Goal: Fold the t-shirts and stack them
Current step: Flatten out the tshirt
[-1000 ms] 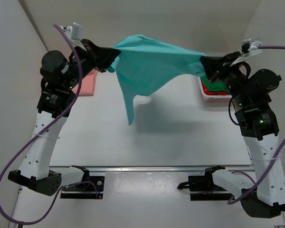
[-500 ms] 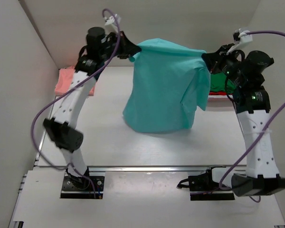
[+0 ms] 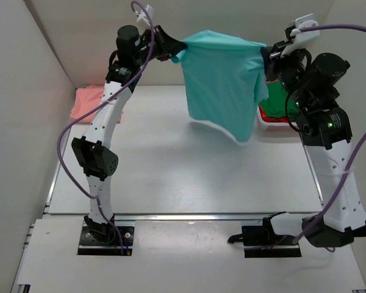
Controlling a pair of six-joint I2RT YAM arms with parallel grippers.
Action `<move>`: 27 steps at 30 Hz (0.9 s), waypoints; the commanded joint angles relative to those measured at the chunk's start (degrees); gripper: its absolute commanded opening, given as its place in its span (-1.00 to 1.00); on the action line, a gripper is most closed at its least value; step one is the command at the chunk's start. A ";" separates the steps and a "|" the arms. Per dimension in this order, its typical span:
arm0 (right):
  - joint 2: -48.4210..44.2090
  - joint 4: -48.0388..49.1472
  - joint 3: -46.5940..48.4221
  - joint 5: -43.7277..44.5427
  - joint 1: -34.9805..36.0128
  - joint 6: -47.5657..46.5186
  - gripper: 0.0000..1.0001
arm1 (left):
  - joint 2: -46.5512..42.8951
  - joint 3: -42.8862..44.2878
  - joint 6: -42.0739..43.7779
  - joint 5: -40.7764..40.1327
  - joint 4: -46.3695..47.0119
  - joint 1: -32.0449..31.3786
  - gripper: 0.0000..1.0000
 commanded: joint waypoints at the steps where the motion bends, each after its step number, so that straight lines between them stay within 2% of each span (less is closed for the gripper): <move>1: -4.82 5.99 -1.26 9.26 2.27 -4.59 -1.00 | -6.28 0.70 -0.92 -0.65 4.22 3.09 -1.00; 5: -7.20 6.71 -6.90 10.14 6.48 -2.31 -0.99 | -5.58 -3.25 -1.79 0.41 5.62 5.64 -1.00; 8: -7.90 7.75 -15.15 9.27 11.49 0.68 -1.00 | -3.48 -5.53 0.21 -1.26 3.52 8.36 -1.00; 11: -6.41 12.22 -26.13 8.56 20.26 4.98 -1.00 | -0.66 -7.38 0.93 -5.56 0.09 12.49 -1.00; 13: -1.43 15.57 -33.42 5.41 25.38 11.28 -1.00 | 1.10 -7.65 0.57 -8.46 -3.41 17.40 -0.53; 14: 0.51 17.93 -34.67 0.52 28.44 12.45 -1.00 | 2.32 -7.82 0.84 -8.56 -4.13 18.64 -0.37; 15: 4.97 19.52 -35.72 -4.49 31.69 14.73 -0.94 | 2.59 -8.09 0.93 -8.82 -5.44 21.78 -0.32; 16: 9.37 20.06 -35.56 -6.54 35.29 15.27 -0.59 | 2.16 -8.96 0.93 -9.17 -5.63 24.17 -0.27; 17: 11.93 20.24 -33.90 -8.91 37.59 15.28 -0.33 | 0.85 -9.75 1.27 -8.91 -5.11 25.49 -0.10; 19: 18.36 21.12 -32.05 -11.65 43.48 15.19 -0.17 | -3.28 -13.96 2.07 -10.14 -4.14 30.33 0.00; 21: 18.47 24.53 -33.61 -11.92 44.55 15.62 -0.12 | -6.53 -15.46 3.38 -9.44 -4.22 32.53 0.02; 24: 16.19 25.43 -36.69 -9.38 40.53 16.94 -0.12 | -10.83 -19.75 7.59 -7.07 -8.60 31.49 0.02; 26: 14.25 25.60 -39.24 -5.54 36.31 16.42 -0.11 | -15.13 -26.35 11.10 -7.23 -10.90 28.86 0.00; 27: 12.50 25.60 -40.73 -2.72 32.72 17.64 -0.12 | -18.90 -37.42 13.30 -9.68 -11.25 23.97 0.01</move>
